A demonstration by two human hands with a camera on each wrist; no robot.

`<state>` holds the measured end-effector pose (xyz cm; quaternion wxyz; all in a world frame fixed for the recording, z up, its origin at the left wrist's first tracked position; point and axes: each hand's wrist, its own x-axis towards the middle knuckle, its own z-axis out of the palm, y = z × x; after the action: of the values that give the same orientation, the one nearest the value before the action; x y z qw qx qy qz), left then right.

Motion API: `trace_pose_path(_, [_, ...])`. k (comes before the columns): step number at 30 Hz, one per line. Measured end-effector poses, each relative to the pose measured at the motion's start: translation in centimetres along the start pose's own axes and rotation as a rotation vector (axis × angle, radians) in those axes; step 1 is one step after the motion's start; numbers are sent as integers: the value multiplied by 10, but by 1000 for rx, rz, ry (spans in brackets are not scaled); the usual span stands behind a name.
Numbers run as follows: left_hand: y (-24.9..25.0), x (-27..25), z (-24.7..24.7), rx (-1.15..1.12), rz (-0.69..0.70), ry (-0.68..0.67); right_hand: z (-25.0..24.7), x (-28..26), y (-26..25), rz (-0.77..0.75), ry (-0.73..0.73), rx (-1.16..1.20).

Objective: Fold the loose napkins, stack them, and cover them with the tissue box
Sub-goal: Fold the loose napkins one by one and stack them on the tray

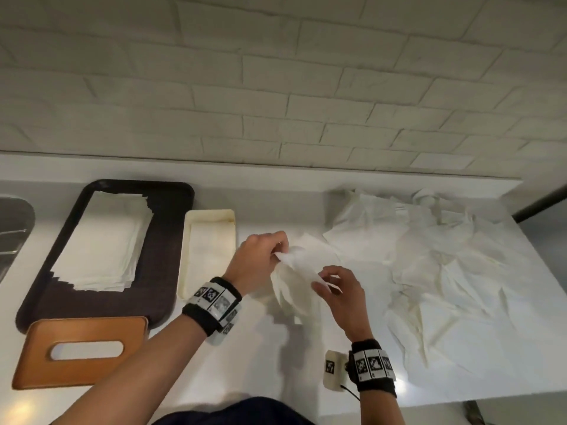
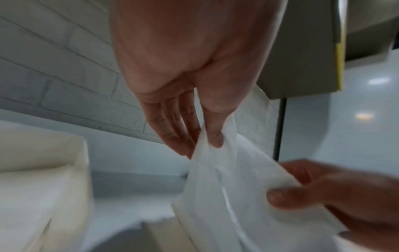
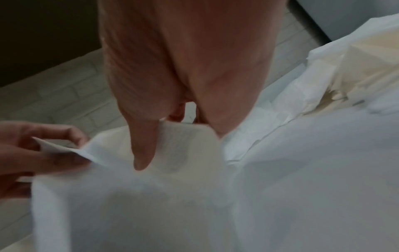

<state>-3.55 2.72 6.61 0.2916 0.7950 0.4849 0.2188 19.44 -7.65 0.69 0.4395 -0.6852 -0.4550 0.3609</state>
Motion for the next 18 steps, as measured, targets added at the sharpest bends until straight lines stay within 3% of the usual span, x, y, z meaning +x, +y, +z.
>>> trace_pose_path(3, [-1,4,-24,-116,-51,29,-5,7,2,49,93,-32])
trace_pose_path(6, [0,8,-44,-153,-108,95,-9,12,-8,-6,142,-25])
trace_pose_path(10, [-1,6,-62,-373,-219,179,-12,21,-25,10,213,158])
trace_pose_path(14, [-8,1,-60,-550,-324,209,-9,19,-55,3,106,322])
trace_pose_path(18, [-7,-7,-49,-565,-383,219,-5,16,-120,-168,-26,399])
